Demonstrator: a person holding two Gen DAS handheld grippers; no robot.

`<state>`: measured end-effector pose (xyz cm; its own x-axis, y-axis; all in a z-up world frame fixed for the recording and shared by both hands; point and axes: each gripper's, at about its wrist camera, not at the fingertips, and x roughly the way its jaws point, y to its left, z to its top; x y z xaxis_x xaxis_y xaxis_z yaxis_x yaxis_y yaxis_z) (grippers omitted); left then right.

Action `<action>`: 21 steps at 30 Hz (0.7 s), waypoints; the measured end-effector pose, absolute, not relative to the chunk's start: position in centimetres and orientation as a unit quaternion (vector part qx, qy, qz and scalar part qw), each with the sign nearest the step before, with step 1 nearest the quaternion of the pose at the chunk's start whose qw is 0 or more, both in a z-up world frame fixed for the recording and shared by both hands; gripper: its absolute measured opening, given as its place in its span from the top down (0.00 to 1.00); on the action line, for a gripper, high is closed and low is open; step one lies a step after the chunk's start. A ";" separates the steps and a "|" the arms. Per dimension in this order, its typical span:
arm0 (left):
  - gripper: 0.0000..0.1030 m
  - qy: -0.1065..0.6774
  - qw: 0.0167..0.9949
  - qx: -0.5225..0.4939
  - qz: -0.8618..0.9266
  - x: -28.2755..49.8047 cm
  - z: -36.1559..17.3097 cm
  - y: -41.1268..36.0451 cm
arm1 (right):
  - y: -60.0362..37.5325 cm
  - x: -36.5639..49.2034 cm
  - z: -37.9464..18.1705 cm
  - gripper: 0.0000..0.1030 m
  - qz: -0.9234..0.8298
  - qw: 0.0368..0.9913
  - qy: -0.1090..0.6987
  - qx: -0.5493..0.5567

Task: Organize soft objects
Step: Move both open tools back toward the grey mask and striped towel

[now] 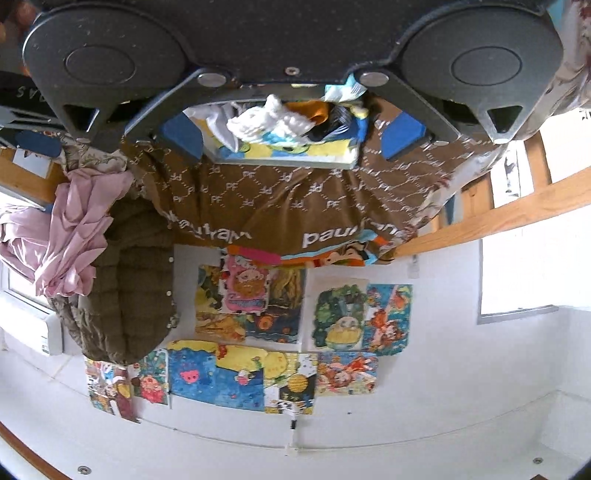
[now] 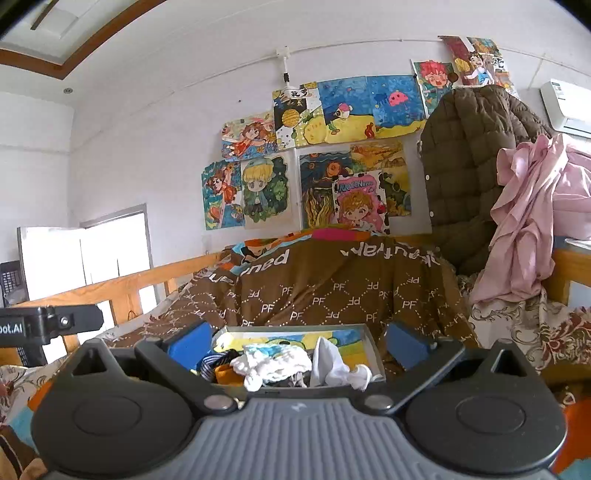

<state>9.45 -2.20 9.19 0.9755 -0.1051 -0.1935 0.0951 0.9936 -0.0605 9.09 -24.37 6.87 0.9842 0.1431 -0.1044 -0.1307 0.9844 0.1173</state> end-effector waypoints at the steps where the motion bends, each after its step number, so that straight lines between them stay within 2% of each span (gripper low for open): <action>1: 0.01 0.100 0.993 -0.025 -0.049 9.1 9.0 -1.9 | -24.2 8.8 6.8 0.00 0.069 0.994 0.058 0.054; 9: 0.01 0.118 0.992 -0.013 -0.047 6.2 7.6 0.2 | -22.1 6.4 6.2 0.00 0.095 0.993 0.069 0.031; 21: 0.01 0.188 0.982 -0.011 -0.001 4.6 6.1 4.1 | -17.7 5.2 5.3 0.00 0.143 0.983 0.099 -0.052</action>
